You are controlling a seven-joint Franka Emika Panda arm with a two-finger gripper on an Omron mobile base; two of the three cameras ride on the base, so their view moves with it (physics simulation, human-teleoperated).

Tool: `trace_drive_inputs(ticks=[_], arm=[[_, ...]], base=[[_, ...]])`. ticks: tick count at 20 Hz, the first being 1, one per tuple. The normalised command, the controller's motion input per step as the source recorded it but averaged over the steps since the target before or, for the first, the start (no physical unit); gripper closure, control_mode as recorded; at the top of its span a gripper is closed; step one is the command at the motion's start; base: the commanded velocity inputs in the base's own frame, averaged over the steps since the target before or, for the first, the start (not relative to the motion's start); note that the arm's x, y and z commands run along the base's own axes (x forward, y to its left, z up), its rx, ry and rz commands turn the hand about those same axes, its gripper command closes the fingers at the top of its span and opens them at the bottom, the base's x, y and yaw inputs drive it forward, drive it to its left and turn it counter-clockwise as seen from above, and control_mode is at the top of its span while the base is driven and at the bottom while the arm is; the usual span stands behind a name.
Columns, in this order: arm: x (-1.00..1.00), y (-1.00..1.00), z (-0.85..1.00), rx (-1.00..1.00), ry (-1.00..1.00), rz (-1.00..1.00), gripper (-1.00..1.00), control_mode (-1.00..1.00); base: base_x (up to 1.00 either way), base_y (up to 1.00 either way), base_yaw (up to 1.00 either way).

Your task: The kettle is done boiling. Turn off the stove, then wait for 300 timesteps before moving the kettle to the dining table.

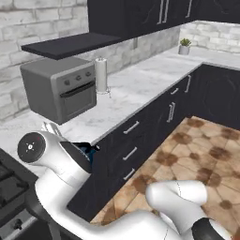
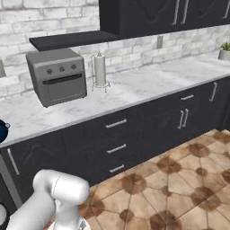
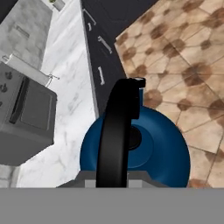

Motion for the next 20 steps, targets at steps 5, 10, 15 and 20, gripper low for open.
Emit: trace_drive_inputs(ticks=[5, 10, 15, 20], arm=[[0.0, 0.0, 0.0, 0.0, 0.0, 0.0, 1.0, 1.0], [0.0, 0.0, 0.0, 0.0, 0.0, 0.0, 1.0, 1.0], [0.0, 0.0, 0.0, 0.0, 0.0, 0.0, 1.0, 1.0], [0.0, 0.0, 0.0, 0.0, 0.0, 0.0, 1.0, 1.0]], base=[[-0.26, -0.18, -0.5], [-0.28, -0.18, -0.52], [-0.27, -0.11, -0.53], [-0.23, -0.08, -0.52]])
